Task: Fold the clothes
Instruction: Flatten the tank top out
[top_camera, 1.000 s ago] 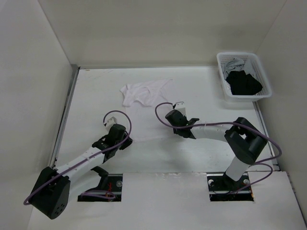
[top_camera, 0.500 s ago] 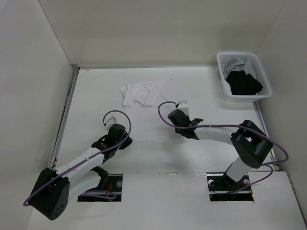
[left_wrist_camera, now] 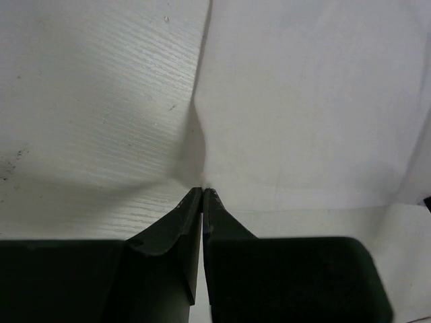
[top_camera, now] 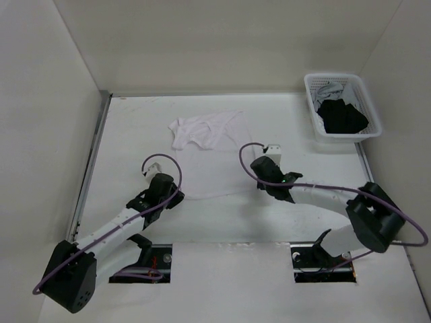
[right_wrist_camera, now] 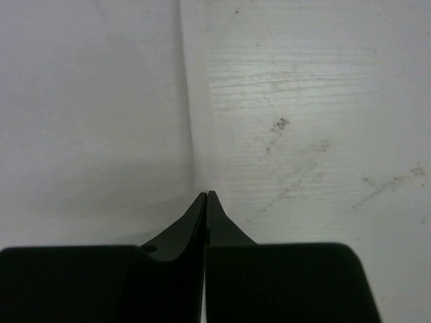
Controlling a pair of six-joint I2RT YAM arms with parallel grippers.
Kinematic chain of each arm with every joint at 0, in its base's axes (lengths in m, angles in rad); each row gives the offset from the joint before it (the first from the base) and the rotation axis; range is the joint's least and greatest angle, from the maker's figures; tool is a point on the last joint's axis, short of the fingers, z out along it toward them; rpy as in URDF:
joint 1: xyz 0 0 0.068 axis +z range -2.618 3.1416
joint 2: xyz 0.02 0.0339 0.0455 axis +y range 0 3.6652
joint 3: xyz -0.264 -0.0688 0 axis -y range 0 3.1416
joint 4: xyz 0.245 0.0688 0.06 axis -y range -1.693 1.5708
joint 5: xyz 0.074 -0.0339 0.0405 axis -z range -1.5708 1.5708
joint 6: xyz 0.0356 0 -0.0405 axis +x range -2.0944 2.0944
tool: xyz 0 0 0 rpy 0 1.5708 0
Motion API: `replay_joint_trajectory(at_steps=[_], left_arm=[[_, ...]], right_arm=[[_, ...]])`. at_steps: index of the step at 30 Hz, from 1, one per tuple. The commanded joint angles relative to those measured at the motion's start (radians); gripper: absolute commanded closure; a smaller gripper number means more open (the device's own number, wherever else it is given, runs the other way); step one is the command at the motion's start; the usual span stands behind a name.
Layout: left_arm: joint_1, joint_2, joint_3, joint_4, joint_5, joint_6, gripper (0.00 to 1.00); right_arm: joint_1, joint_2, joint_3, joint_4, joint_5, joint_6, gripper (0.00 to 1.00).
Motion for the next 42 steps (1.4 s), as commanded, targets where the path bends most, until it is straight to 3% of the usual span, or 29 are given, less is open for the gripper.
replay_joint_trajectory(at_steps=[1, 8, 11, 15, 22, 25, 30, 35, 38, 42], left_arm=[[0.02, -0.043, 0.054, 0.016, -0.005, 0.02, 0.99], [0.085, -0.181, 0.232, 0.002, -0.043, 0.099, 1.0], [0.097, -0.242, 0.373, 0.0, -0.089, 0.147, 1.0], [0.082, -0.29, 0.554, 0.034, -0.173, 0.204, 1.0], [0.059, -0.238, 0.83, 0.2, -0.264, 0.345, 1.0], [0.054, -0.185, 0.892, 0.241, -0.275, 0.376, 1.0], [0.045, -0.115, 0.884, 0.258, -0.279, 0.394, 1.0], [0.15, 0.038, 0.82, 0.303, -0.285, 0.362, 1.0], [0.224, 0.217, 0.873, 0.324, -0.218, 0.322, 1.0], [0.299, 0.397, 1.051, 0.297, -0.118, 0.271, 1.0]], right_arm=[[-0.042, -0.155, -0.061, 0.068, 0.0, 0.08, 1.0], [-0.096, -0.622, -0.115, 0.089, -0.012, 0.108, 1.0], [-0.09, -0.808, -0.011, 0.05, 0.038, 0.061, 1.0], [-0.056, -0.854, 0.208, 0.045, 0.112, -0.051, 1.0], [0.087, -0.735, 0.56, 0.174, 0.187, -0.31, 1.0], [0.09, -0.654, 0.683, 0.172, 0.196, -0.386, 1.0], [-0.037, -0.566, 0.674, 0.165, 0.088, -0.339, 1.0], [-0.264, -0.398, 0.628, 0.166, -0.153, -0.162, 1.0], [-0.378, -0.214, 0.731, 0.163, -0.287, -0.11, 1.0], [-0.438, -0.013, 0.96, 0.106, -0.35, -0.101, 1.0]])
